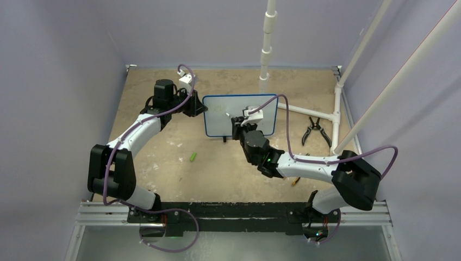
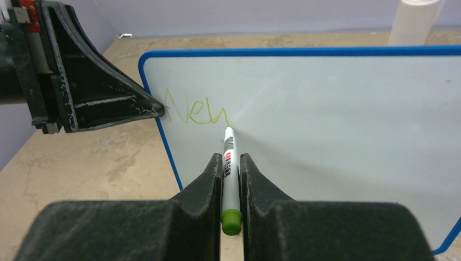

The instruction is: Write a sentence on the whiteboard

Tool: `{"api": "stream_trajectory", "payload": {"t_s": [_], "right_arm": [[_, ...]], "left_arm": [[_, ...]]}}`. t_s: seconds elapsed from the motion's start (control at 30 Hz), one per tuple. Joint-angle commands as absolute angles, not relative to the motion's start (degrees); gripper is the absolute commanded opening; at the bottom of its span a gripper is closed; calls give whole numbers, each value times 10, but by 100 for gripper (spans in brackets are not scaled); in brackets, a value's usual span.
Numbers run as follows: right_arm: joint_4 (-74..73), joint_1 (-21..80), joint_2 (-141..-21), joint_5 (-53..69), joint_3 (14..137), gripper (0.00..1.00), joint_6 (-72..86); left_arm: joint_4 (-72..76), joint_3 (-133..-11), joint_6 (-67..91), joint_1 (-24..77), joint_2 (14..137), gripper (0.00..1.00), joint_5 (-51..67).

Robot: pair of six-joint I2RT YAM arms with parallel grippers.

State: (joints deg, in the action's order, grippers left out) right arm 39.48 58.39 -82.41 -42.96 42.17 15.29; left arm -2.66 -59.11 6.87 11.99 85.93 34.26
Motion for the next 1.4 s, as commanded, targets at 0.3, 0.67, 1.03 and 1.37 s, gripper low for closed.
{"api": "stream_trajectory", "payload": {"t_s": [0.3, 0.67, 1.03, 1.37], "right_arm": [[403, 577, -812, -471, 433, 0, 134], [431, 577, -807, -477, 455, 0, 98], [439, 577, -809, -479, 459, 0, 93], [428, 577, -779, -413, 447, 0, 77]], "left_arm": [[-12, -587, 71, 118, 860, 11, 352], [-12, -587, 71, 119, 860, 11, 353], [-12, -587, 71, 119, 860, 11, 353], [-21, -589, 68, 118, 854, 13, 343]]}}
